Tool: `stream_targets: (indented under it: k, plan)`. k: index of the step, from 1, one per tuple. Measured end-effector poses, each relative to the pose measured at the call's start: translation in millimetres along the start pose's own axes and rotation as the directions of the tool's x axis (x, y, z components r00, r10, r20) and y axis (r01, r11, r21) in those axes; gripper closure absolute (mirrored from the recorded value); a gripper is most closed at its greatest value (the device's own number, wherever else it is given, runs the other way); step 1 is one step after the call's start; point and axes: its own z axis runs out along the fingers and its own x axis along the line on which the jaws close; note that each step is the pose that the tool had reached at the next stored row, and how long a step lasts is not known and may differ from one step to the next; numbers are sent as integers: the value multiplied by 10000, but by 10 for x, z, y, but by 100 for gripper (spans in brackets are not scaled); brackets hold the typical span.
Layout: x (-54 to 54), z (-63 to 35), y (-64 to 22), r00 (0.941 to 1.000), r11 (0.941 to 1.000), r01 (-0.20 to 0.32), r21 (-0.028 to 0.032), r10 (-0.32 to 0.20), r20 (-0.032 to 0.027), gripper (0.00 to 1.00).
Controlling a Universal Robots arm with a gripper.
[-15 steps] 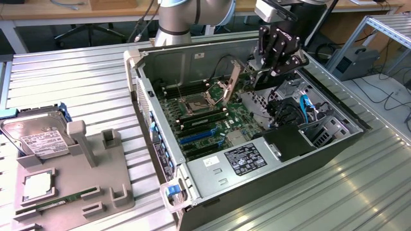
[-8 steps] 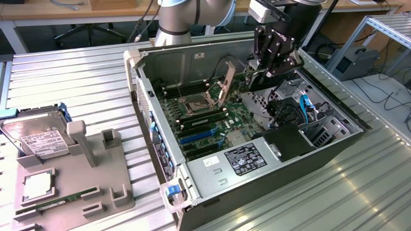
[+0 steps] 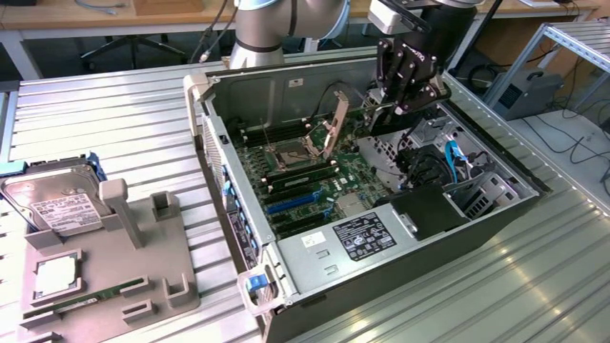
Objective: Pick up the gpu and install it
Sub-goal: 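Insert the gpu into the slot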
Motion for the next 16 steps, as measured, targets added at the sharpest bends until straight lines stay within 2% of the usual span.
stream_targets:
  k: [7,12,16]
  plan:
    - [-1,4,0,10000,10000,0,1,0,1,73]
    - [3,97,-1,10000,10000,0,0,0,0,73]
    - [6,212,-2,10000,10000,0,-1,0,-1,73]
